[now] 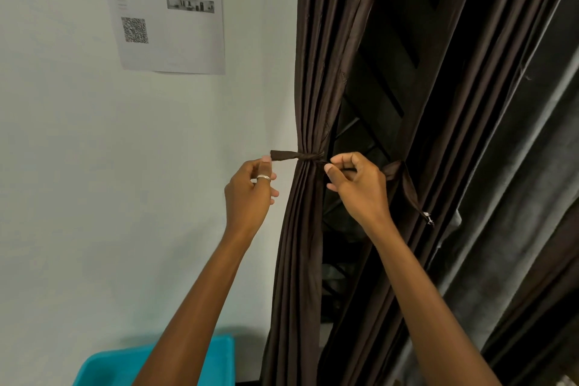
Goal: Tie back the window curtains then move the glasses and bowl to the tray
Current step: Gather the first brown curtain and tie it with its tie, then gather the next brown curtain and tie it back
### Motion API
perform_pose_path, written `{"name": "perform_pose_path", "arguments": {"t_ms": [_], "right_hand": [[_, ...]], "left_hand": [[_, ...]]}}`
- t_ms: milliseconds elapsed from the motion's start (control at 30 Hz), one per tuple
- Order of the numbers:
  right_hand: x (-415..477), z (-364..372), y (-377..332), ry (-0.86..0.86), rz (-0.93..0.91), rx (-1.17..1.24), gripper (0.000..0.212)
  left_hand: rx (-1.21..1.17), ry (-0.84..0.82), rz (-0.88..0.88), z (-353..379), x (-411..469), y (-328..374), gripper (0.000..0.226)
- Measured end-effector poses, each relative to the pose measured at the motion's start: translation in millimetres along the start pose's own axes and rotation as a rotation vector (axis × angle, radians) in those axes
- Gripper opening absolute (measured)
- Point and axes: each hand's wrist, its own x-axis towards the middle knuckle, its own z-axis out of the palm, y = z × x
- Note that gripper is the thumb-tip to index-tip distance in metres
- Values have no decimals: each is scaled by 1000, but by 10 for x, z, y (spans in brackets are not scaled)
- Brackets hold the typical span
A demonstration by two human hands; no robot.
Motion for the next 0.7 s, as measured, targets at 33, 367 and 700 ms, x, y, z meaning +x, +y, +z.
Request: {"name": "perform_pose_path", "arguments": {"t_ms": [33, 367, 700], "right_hand": [[2, -4, 15, 5, 10, 1, 11], [-146, -168, 320, 56, 124, -176, 14], [43, -850, 596, 71, 123, -172, 9]], "left_hand": [[9, -2, -18, 4, 2, -32, 28], [-91, -160, -72, 235, -132, -303, 27], [-78, -229, -32, 865, -397, -143, 21]]}}
